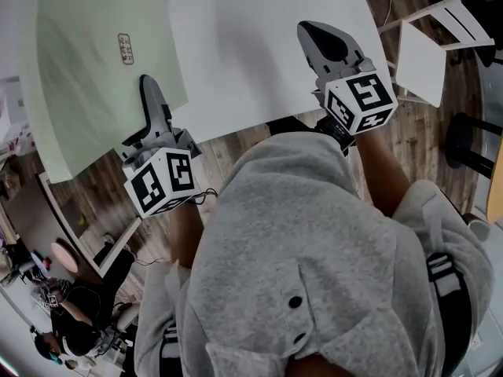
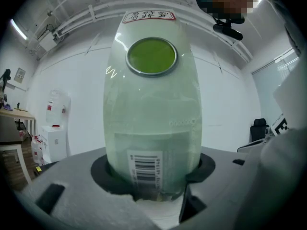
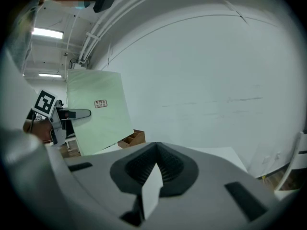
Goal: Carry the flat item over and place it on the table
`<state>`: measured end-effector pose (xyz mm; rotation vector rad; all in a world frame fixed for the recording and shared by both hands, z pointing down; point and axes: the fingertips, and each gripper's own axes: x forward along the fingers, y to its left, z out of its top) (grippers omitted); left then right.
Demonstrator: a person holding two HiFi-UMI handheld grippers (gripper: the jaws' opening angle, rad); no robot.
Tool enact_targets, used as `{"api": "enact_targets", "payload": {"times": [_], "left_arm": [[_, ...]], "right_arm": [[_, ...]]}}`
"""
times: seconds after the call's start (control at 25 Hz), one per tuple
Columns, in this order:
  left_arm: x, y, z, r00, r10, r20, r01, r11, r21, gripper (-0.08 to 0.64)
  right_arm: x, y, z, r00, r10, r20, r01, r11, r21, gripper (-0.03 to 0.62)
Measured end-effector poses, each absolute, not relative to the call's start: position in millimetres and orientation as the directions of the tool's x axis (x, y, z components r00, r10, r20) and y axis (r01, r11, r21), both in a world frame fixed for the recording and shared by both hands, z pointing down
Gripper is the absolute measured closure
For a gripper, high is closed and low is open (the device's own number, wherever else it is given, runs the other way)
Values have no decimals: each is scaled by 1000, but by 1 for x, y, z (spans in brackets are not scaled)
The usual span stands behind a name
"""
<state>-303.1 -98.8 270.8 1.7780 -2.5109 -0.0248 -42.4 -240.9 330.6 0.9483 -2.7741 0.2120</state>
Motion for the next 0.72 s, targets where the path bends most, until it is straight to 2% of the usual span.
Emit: {"api": "enact_targets", "payload": {"times": [0.72], "left_arm": [[-284,-198,281,-335,-934,124,-940,340,24,282]], "right_arm": [[-19,-325,354,-782,-554,287,-608,779,-154,566]]}}
